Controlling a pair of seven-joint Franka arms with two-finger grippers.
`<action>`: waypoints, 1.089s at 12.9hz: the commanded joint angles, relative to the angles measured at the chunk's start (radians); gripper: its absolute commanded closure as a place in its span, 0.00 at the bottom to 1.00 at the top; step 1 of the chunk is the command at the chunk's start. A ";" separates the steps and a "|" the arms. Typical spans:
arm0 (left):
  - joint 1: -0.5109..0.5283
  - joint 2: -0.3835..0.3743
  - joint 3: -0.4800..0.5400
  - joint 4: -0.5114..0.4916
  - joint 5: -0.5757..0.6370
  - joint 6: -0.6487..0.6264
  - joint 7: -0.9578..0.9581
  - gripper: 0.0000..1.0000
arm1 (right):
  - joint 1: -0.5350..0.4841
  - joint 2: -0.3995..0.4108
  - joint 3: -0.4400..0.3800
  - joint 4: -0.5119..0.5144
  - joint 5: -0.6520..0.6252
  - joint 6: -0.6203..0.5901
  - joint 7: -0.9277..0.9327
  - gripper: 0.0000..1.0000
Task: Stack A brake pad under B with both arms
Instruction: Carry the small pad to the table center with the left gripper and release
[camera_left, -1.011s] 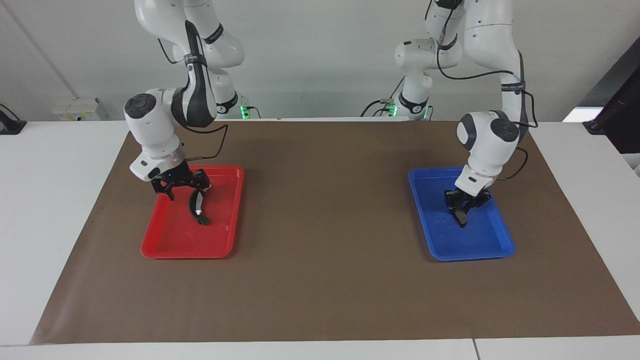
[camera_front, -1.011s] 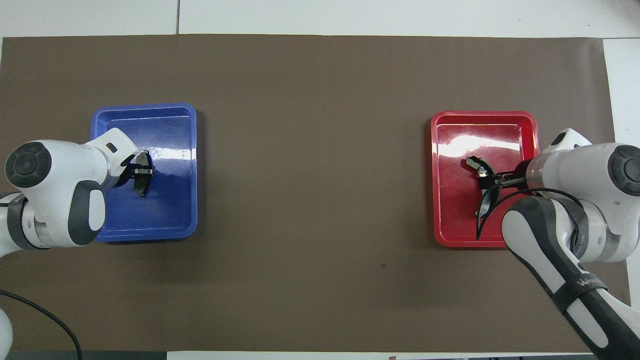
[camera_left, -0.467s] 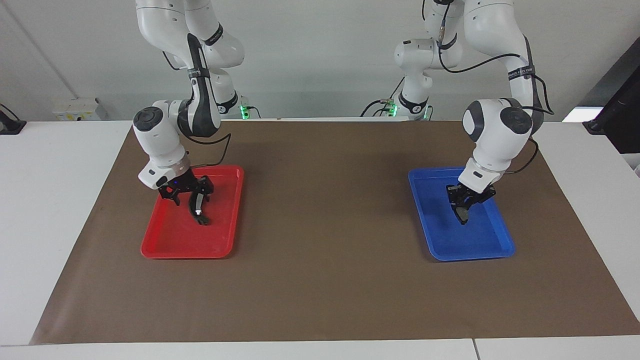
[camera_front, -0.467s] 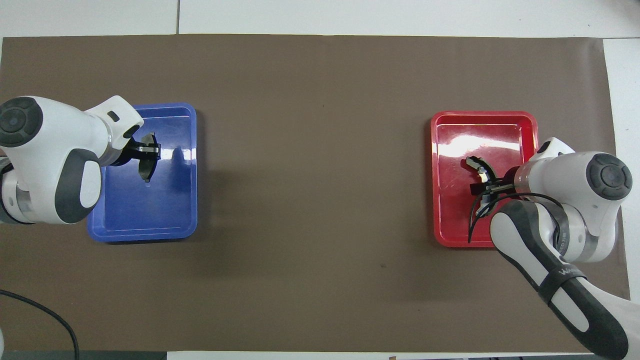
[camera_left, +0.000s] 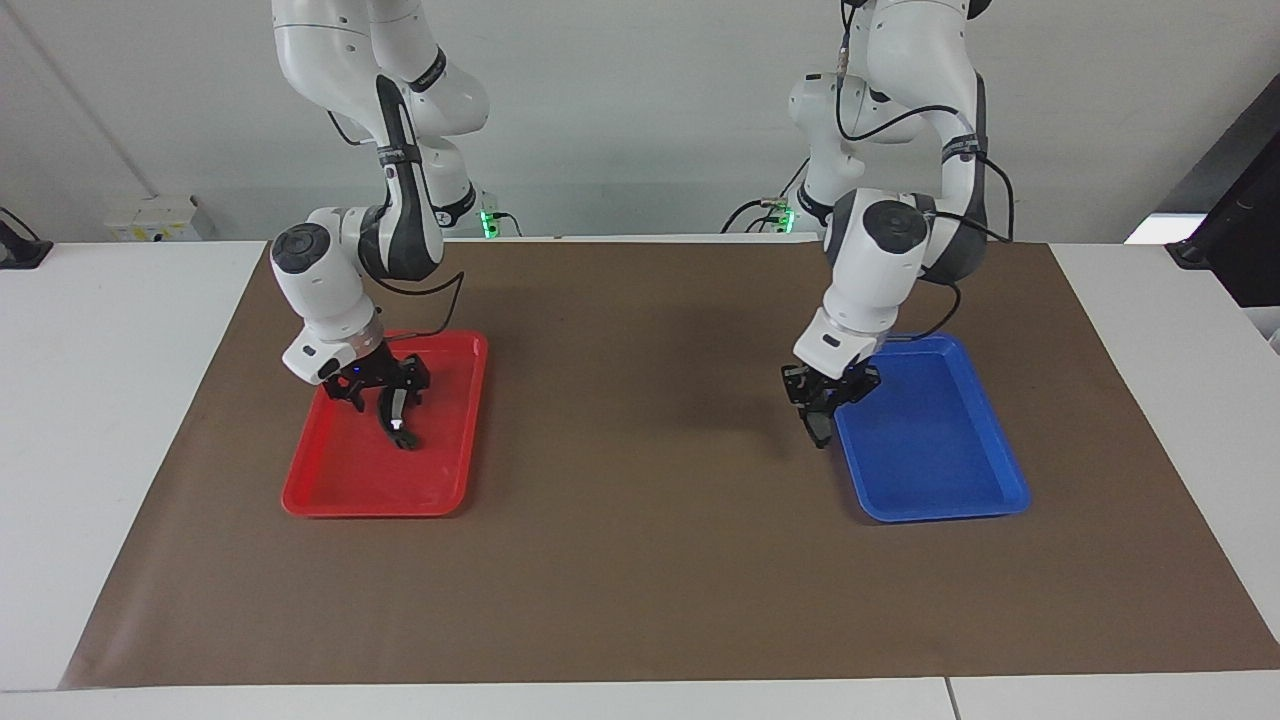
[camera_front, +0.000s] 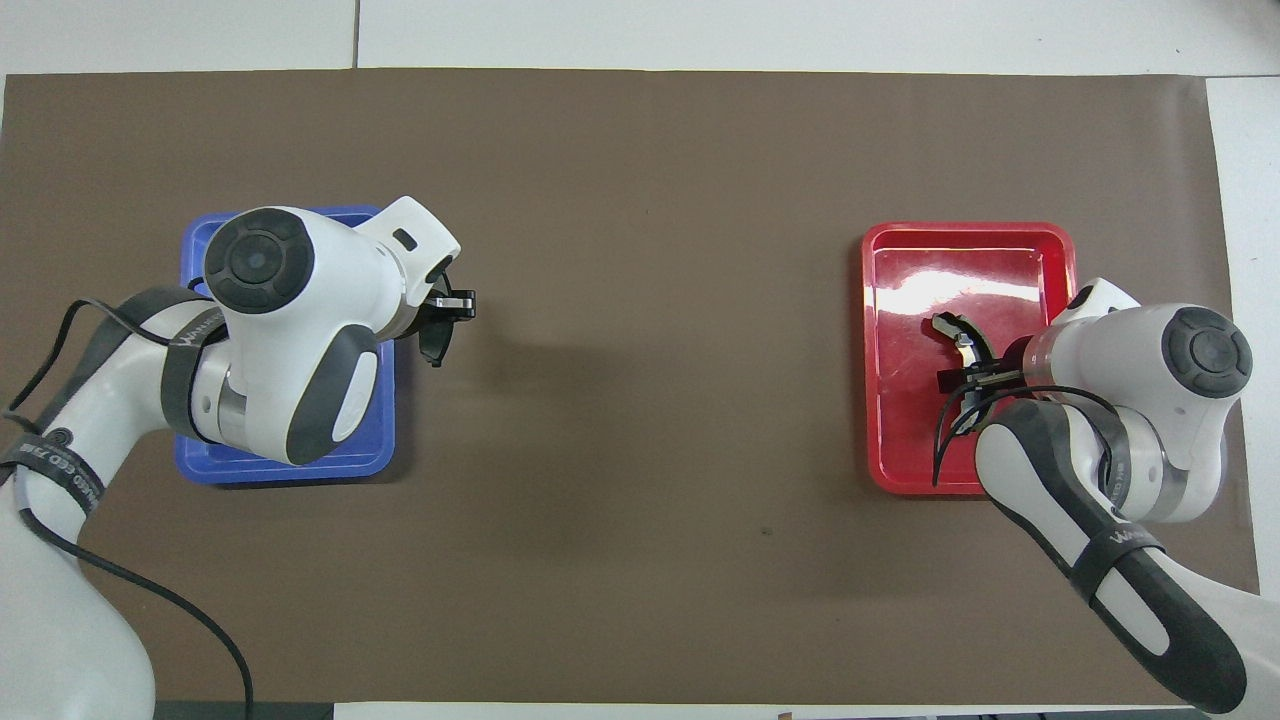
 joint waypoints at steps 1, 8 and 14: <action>-0.111 0.093 0.015 0.065 0.006 0.046 -0.132 0.97 | -0.002 -0.005 0.002 -0.001 0.023 0.014 -0.026 0.26; -0.278 0.214 0.015 0.116 0.006 0.127 -0.295 0.87 | 0.000 -0.001 0.002 0.050 0.024 -0.032 -0.007 1.00; -0.286 0.216 0.015 0.118 0.007 0.124 -0.297 0.12 | 0.003 0.002 0.004 0.213 0.024 -0.253 0.002 1.00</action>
